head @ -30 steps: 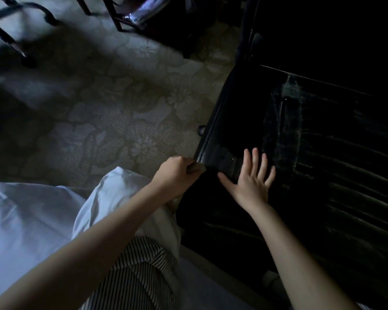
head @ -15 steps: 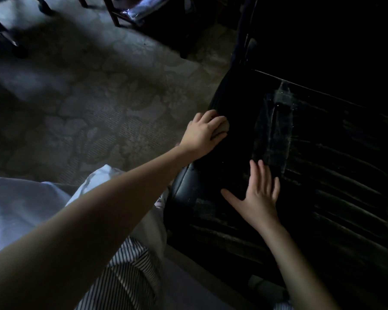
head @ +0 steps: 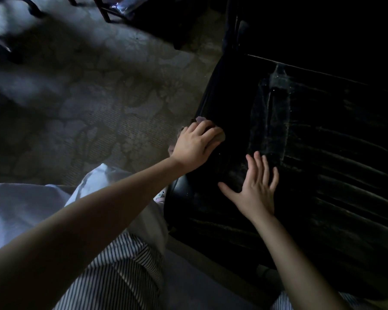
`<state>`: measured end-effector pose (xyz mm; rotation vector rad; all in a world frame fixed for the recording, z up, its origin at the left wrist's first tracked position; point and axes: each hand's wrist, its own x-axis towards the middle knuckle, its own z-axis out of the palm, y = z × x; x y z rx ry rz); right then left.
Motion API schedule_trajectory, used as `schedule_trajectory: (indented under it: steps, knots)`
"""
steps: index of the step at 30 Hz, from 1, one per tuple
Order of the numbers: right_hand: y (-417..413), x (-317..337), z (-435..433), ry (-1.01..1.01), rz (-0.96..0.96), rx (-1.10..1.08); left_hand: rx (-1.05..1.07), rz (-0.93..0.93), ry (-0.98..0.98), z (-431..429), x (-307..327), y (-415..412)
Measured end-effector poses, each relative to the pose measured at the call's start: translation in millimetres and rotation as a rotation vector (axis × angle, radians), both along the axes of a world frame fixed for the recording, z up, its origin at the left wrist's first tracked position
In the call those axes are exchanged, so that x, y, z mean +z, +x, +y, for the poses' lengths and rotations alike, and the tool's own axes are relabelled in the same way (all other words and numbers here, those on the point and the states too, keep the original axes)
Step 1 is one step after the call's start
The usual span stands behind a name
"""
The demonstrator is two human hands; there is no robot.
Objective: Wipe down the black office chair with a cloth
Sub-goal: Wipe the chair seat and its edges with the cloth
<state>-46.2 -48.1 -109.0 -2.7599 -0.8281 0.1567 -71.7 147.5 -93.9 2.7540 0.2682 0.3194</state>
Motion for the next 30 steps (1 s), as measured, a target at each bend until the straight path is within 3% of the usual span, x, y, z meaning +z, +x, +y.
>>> schedule_trajectory:
  steps: [7,13,17,21,25,30]
  knots:
    - [0,0,0,-0.016,0.027,0.003,-0.175,0.002,0.043,-18,0,-35]
    - [0,0,-1,-0.007,0.018,0.004,-0.329,0.026,-0.117,-25,9,-52]
    - [0,1,-1,-0.001,0.016,-0.002,-0.144,-0.046,-0.330,-12,31,-18]
    - [1,3,-1,-0.036,0.013,-0.017,0.063,-0.001,-0.233,4,38,48]
    - [2,2,-4,-0.031,0.020,0.012,0.012,0.119,-0.080,19,25,99]
    - [1,-1,-2,-0.051,0.005,0.008,0.003,0.153,0.111,7,10,98]
